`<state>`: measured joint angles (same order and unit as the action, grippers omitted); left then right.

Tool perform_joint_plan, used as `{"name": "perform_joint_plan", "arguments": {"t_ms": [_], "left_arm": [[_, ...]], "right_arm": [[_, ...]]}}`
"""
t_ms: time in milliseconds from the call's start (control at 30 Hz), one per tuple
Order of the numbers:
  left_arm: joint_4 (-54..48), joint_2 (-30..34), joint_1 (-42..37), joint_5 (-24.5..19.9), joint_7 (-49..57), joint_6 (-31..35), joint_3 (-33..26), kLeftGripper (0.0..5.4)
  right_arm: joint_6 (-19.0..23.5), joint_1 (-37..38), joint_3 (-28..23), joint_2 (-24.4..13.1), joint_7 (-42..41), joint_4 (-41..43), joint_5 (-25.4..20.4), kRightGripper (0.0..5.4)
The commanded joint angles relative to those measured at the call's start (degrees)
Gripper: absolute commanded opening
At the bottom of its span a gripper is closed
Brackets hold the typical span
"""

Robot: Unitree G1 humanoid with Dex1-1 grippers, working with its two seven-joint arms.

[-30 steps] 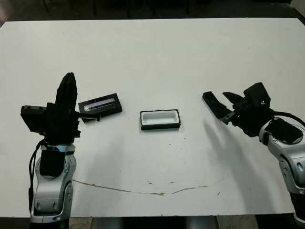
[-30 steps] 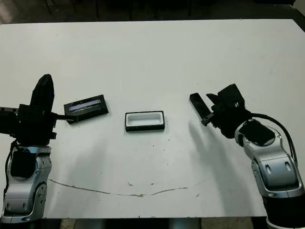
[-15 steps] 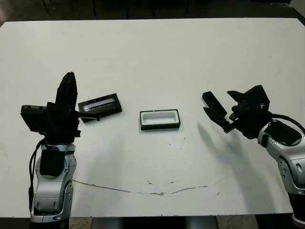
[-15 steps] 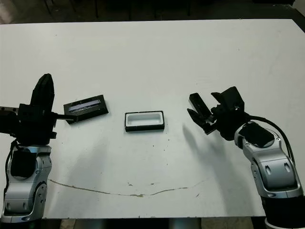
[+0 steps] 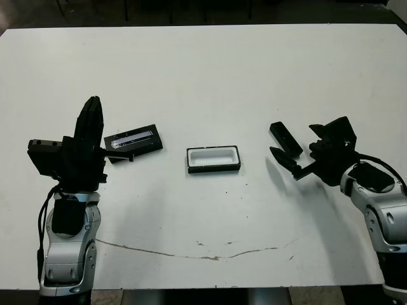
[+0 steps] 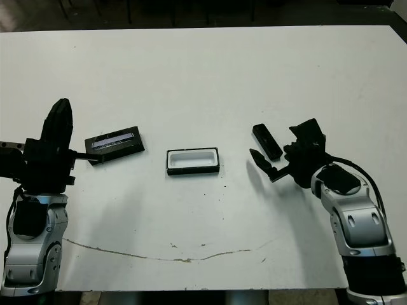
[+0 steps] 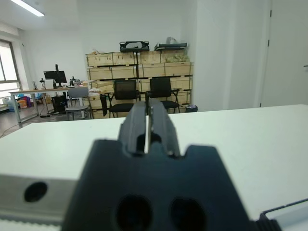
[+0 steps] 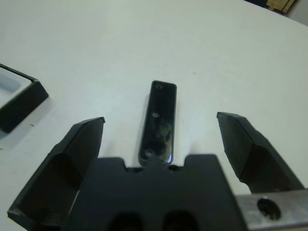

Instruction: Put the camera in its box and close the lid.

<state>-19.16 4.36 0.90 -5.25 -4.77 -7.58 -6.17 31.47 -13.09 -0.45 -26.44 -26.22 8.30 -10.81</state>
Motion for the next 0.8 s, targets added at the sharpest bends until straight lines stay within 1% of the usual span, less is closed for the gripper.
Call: {"name": "perform_joint_plan", "arguments": {"t_ms": [33,233,467,533,600,700,800], "left_arm": [[0.23,0.51,0.62,-0.29,-0.11,1.16,-0.24,0.0],[0.22,0.63,0.75,-0.38,-0.15,1.07,-0.33,0.0],[0.63,1.02,0.92,0.08,-0.4,0.18,-0.53,0.0],[0.33,0.97,0.96,-0.22,-0.39,0.75,-0.55,0.0],[0.33,0.96,0.88,-0.05,-0.32,0.82,-0.55,0.0],[0.24,0.97,0.77,-0.21,-0.43,1.24,-0.5,0.0],[0.54,1.03,0.62,-0.08,-0.5,0.98,-0.49,0.0]], "right_arm": [[0.86,0.85,0.91,0.51,0.38,-0.83,0.74,5.39],[2.71,1.55,1.7,1.34,1.19,-0.58,1.1,5.39],[3.05,2.98,2.88,2.98,4.09,0.23,3.05,5.39],[2.55,3.46,3.07,3.43,4.82,0.26,3.61,5.25],[3.05,3.78,3.14,4.04,6.07,0.72,4.08,5.03],[3.5,4.16,2.34,5.54,7.42,0.78,3.52,4.51],[2.67,4.53,1.82,6.7,8.29,0.49,3.39,3.97]]}}
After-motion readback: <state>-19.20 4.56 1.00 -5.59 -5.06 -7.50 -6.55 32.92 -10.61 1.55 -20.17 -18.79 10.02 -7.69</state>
